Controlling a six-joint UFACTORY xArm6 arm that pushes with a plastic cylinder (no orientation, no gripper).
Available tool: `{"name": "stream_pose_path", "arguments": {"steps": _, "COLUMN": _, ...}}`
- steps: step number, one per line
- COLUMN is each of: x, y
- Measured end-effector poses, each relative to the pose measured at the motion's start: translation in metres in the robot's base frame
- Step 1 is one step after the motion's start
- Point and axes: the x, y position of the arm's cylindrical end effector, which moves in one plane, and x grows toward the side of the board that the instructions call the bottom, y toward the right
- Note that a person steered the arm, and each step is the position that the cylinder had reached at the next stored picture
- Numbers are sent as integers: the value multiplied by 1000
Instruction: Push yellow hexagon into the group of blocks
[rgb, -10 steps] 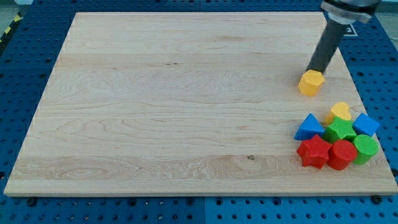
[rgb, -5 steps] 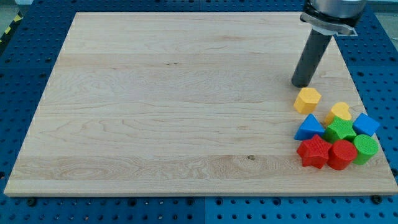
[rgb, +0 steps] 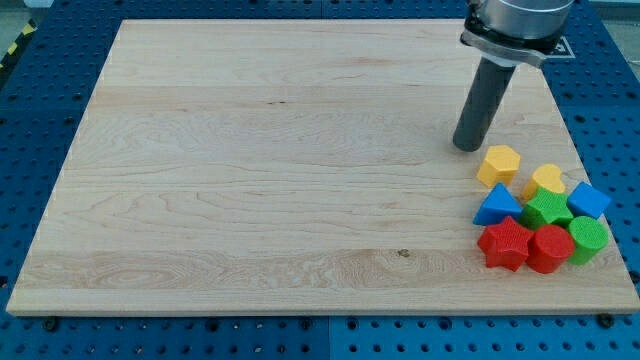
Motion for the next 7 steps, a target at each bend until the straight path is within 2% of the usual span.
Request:
{"name": "stream_pose_path", "arguments": {"steps": 2, "x": 29, "y": 7}}
{"name": "stream_pose_path", "arguments": {"steps": 4, "x": 10, "y": 15}}
{"name": "stream_pose_path", "arguments": {"steps": 6, "x": 46, "y": 15}}
{"name": "stream_pose_path", "arguments": {"steps": 7, "x": 45, "y": 15}}
